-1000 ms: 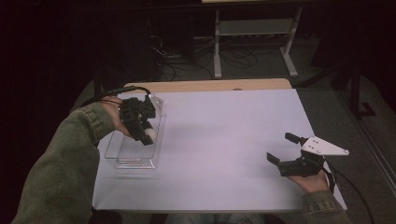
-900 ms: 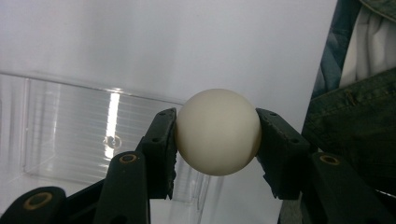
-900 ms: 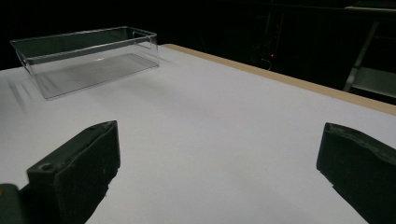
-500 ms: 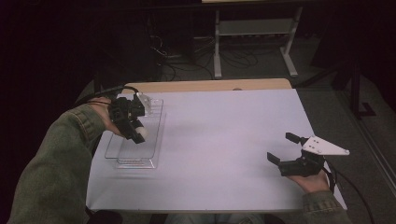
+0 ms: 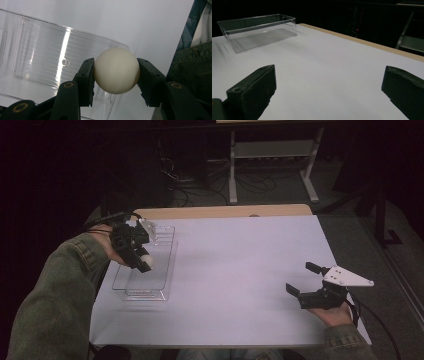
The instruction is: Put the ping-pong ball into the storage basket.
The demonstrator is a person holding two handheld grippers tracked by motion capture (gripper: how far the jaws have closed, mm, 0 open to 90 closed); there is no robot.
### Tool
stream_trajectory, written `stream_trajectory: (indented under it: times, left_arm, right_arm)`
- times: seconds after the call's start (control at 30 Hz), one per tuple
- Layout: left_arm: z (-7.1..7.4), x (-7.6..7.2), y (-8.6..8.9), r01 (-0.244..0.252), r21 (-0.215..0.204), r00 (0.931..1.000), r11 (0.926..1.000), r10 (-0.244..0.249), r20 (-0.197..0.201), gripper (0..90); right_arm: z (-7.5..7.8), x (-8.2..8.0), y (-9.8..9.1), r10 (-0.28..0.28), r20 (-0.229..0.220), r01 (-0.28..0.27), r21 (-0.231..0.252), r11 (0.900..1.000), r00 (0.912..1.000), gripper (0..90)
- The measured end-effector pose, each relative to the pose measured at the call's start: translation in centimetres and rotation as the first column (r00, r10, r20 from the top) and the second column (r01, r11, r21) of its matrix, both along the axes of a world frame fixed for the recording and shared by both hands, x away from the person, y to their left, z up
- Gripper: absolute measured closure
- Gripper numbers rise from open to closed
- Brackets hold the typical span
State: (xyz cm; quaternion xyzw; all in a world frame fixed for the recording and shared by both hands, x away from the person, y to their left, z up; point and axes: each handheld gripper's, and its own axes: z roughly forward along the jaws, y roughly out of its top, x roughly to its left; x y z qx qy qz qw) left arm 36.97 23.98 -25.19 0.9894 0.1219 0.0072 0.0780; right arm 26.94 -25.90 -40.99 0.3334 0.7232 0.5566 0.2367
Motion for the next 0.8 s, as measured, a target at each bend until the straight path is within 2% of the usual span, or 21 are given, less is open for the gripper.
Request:
stream_trajectory:
  times: [0.17, 0.23, 0.53, 0.67, 0.8]
  left_arm:
    - [-0.7, 0.2, -0.1, -0.005, -0.007, 0.9999, 1.0000, 0.005, -0.012, 51.0]
    - [-0.9, 0.4, -0.2, 0.007, 0.004, 0.9999, 1.0000, -0.007, -0.014, 51.0]
    - [-2.0, 0.7, -0.2, -0.004, -0.011, 0.9996, 0.9999, 0.004, -0.029, 51.0]
    - [-2.3, 0.6, -0.4, 0.012, 0.010, 0.9997, 0.9999, -0.012, -0.024, 51.0]
    - [-2.6, 0.6, -0.5, 0.013, -0.003, 0.9996, 0.9999, -0.013, -0.024, 51.0]
  right_arm:
    - [0.0, -0.1, -0.1, -0.002, 0.000, 0.002, 0.005, 1.0000, 1.0000, 0.0]
    - [0.0, 0.0, -0.1, -0.002, 0.000, 0.002, 0.004, 1.0000, 1.0000, 0.0]
    - [0.0, 0.0, -0.1, -0.001, -0.002, 0.001, 0.001, 1.0000, 1.0000, 0.0]
    - [0.0, 0.0, -0.1, -0.001, -0.003, 0.001, 0.001, 1.0000, 1.0000, 0.0]
    - [0.0, -0.1, -0.1, -0.003, -0.001, 0.003, 0.003, 1.0000, 1.0000, 0.0]
